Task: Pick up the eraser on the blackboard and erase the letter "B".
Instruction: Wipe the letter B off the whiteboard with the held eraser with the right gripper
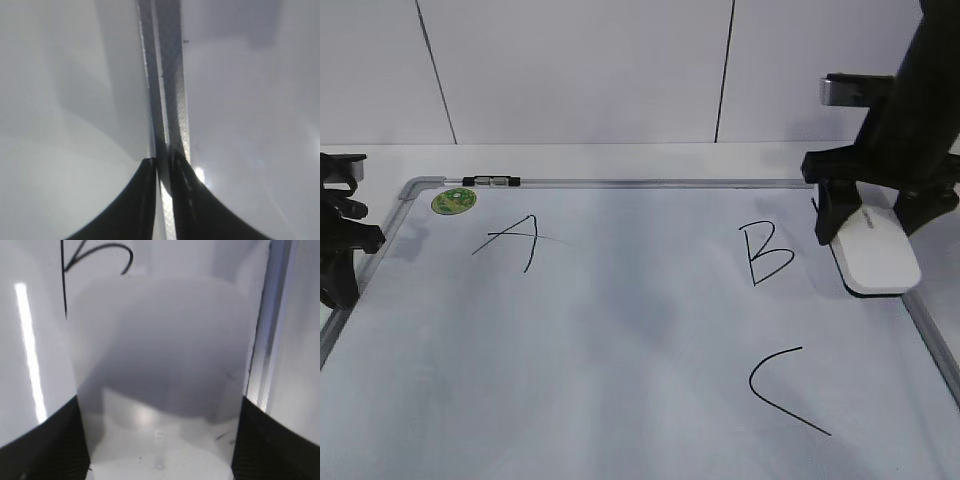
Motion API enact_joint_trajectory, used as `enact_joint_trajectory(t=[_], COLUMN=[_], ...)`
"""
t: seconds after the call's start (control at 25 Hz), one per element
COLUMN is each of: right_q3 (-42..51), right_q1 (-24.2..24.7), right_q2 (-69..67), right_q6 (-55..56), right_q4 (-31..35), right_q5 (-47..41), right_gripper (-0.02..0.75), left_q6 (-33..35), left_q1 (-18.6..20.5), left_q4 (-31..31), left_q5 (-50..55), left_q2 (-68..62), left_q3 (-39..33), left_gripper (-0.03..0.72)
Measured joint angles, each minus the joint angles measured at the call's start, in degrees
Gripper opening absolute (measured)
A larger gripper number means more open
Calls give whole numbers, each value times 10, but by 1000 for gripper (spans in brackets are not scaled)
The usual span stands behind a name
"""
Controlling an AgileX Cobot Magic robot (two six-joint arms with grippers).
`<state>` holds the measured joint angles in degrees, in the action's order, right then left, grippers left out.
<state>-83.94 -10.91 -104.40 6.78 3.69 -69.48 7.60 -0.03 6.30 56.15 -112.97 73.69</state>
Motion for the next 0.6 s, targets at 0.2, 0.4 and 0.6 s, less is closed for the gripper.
enact_joint_trajectory(t=[0.2, 0.4, 0.6], right_q3=[-91, -152, -172], right_q1=[-5, -16, -17], right_q2=[-73, -140, -185], right_q6=[0, -3, -5], right_q4=[9, 23, 27], right_q5=[0, 0, 0], right_gripper=[560, 560, 560], left_q6=[0, 0, 0], left_q1=[0, 0, 0], left_q4=[0, 0, 0], left_q5=[2, 2, 3], left_q2=[0, 0, 0], left_q3=[0, 0, 0], left_gripper=[76, 76, 76])
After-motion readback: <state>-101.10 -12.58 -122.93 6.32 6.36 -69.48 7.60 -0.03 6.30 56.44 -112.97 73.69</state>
